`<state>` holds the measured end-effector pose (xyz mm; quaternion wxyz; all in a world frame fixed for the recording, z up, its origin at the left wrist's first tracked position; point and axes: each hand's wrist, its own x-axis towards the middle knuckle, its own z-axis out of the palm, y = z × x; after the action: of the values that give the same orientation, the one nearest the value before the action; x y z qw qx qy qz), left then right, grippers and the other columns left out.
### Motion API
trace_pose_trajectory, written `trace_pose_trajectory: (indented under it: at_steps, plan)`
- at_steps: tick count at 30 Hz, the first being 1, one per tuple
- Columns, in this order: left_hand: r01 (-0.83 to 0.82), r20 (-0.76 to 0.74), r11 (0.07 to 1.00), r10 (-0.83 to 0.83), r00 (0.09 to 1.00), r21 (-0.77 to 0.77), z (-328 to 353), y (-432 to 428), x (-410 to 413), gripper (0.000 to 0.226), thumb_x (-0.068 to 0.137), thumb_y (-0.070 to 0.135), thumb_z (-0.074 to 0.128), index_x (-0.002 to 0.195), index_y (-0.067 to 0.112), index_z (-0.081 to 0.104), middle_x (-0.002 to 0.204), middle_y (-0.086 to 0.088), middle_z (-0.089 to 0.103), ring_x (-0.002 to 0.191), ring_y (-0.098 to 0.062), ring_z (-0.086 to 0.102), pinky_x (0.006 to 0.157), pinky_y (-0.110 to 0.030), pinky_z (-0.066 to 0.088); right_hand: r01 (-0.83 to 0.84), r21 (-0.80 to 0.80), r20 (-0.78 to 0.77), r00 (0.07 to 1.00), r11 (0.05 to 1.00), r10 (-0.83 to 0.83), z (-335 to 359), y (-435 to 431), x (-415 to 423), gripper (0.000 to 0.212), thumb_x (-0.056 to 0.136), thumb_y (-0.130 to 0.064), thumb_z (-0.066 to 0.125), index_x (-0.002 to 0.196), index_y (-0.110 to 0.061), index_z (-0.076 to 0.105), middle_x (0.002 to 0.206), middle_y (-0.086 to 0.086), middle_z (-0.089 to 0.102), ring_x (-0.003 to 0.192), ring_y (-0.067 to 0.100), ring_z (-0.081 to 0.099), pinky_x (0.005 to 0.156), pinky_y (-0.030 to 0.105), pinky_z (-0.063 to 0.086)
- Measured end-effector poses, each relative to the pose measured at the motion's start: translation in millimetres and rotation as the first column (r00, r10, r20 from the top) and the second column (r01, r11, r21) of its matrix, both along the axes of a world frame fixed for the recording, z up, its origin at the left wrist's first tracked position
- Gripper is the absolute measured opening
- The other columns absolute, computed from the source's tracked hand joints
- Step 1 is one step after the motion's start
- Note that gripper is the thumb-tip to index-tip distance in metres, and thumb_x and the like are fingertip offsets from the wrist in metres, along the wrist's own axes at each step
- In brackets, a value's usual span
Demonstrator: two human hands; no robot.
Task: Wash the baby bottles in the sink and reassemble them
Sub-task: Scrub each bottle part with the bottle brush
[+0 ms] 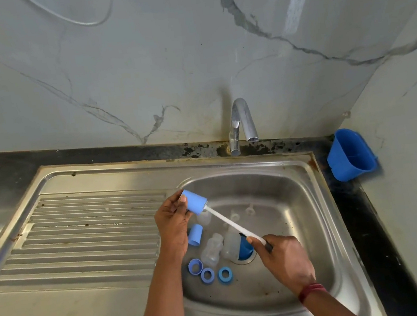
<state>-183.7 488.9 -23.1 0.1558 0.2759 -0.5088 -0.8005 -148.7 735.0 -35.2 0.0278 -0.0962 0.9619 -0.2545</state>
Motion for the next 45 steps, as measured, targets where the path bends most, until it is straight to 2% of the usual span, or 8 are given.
trace_pose_trajectory:
  at_steps: [7, 13, 16, 18, 20, 24, 36, 45]
  plan:
    - [0.125, 0.080, 0.977, -0.113, 0.990, -0.172, -8.4, -10.1, 11.5, 0.016, 0.094, 0.006, 0.063, 0.104, 0.015, 0.071, 0.095, -0.005, 0.071, 0.094, -0.022, 0.065, 0.085, -0.044, 0.053, -0.129, 0.051, 0.116, 0.986, 0.990, 0.122, 4.0, 5.9, 0.6, 0.051, 0.084, -0.071, 0.040, 0.053, -0.032, 0.031, 0.046, -0.009, 0.033, 0.039, 0.011, 0.030, 0.043, 0.016, 0.027]
    - [0.180, -0.008, 0.982, -0.180, 0.984, 0.050, -4.3, -17.1, 17.9, 0.015, 0.090, 0.015, 0.065, 0.101, 0.006, 0.068, 0.088, -0.005, 0.074, 0.091, -0.024, 0.069, 0.072, -0.032, 0.061, -0.165, 0.017, 0.074, 0.984, 0.986, 0.164, 4.8, 15.5, 0.2, 0.058, 0.083, -0.079, 0.034, 0.051, -0.031, 0.030, 0.043, -0.010, 0.030, 0.037, 0.013, 0.029, 0.042, 0.015, 0.026]
    - [0.180, -0.049, 0.979, -0.176, 0.983, 0.096, -1.7, -18.0, 14.2, 0.066, 0.055, 0.047, 0.092, 0.101, 0.006, 0.069, 0.089, -0.006, 0.075, 0.090, -0.022, 0.072, 0.074, -0.033, 0.061, -0.091, -0.133, 0.099, 0.990, 0.987, 0.104, 1.4, 14.5, 0.6, 0.060, 0.082, -0.071, 0.049, 0.048, -0.026, 0.030, 0.040, -0.007, 0.029, 0.040, 0.014, 0.029, 0.043, 0.018, 0.027]
    - [0.154, -0.096, 0.983, -0.145, 0.985, 0.102, 2.2, -17.4, 10.6, 0.081, 0.041, 0.055, 0.095, 0.101, 0.006, 0.069, 0.090, -0.005, 0.075, 0.089, -0.018, 0.073, 0.078, -0.035, 0.061, -0.047, -0.215, 0.087, 0.994, 0.975, 0.067, -0.6, 11.7, 2.1, 0.061, 0.084, -0.067, 0.053, 0.048, -0.023, 0.032, 0.041, -0.006, 0.030, 0.042, 0.013, 0.028, 0.044, 0.019, 0.026]
    - [0.106, -0.130, 0.988, -0.091, 0.987, 0.111, 5.2, -17.1, 7.9, 0.073, 0.047, 0.050, 0.094, 0.100, 0.006, 0.069, 0.090, -0.003, 0.076, 0.089, -0.016, 0.073, 0.080, -0.035, 0.061, -0.002, -0.251, 0.087, 0.996, 0.968, 0.025, -2.5, 9.5, 4.1, 0.060, 0.084, -0.063, 0.056, 0.048, -0.021, 0.033, 0.042, -0.006, 0.029, 0.043, 0.013, 0.026, 0.044, 0.018, 0.025]
    - [0.091, -0.065, 0.996, -0.089, 0.994, 0.024, 8.8, -12.0, 7.3, 0.018, 0.086, 0.012, 0.069, 0.103, 0.010, 0.069, 0.097, -0.004, 0.071, 0.095, -0.017, 0.068, 0.081, -0.032, 0.060, 0.052, -0.224, 0.157, 0.987, 0.973, -0.017, -6.6, 7.5, 3.4, 0.064, 0.080, -0.069, 0.053, 0.047, -0.016, 0.040, 0.042, -0.006, 0.030, 0.043, 0.012, 0.026, 0.044, 0.021, 0.028]
    - [0.094, 0.033, 0.993, -0.092, 0.995, -0.065, -6.3, -12.9, 10.6, 0.015, 0.095, 0.005, 0.059, 0.106, 0.007, 0.068, 0.084, 0.007, 0.075, 0.085, -0.011, 0.070, 0.082, -0.037, 0.058, -0.041, -0.208, 0.317, 0.942, 0.977, 0.106, -7.5, 12.7, 0.5, 0.059, 0.087, -0.053, 0.063, 0.043, -0.024, 0.037, 0.039, -0.007, 0.032, 0.041, 0.010, 0.029, 0.046, 0.017, 0.029]
    - [0.043, 0.044, 0.999, -0.042, 0.998, -0.026, -11.7, -10.2, 9.3, 0.011, 0.095, 0.009, 0.059, 0.103, 0.008, 0.068, 0.093, -0.006, 0.071, 0.091, -0.020, 0.068, 0.080, -0.034, 0.059, 0.023, -0.292, 0.288, 0.955, 0.956, 0.065, -6.3, 20.2, -2.8, 0.067, 0.084, -0.057, 0.061, 0.053, 0.000, 0.046, 0.044, -0.002, 0.033, 0.043, 0.010, 0.028, 0.045, 0.019, 0.029]
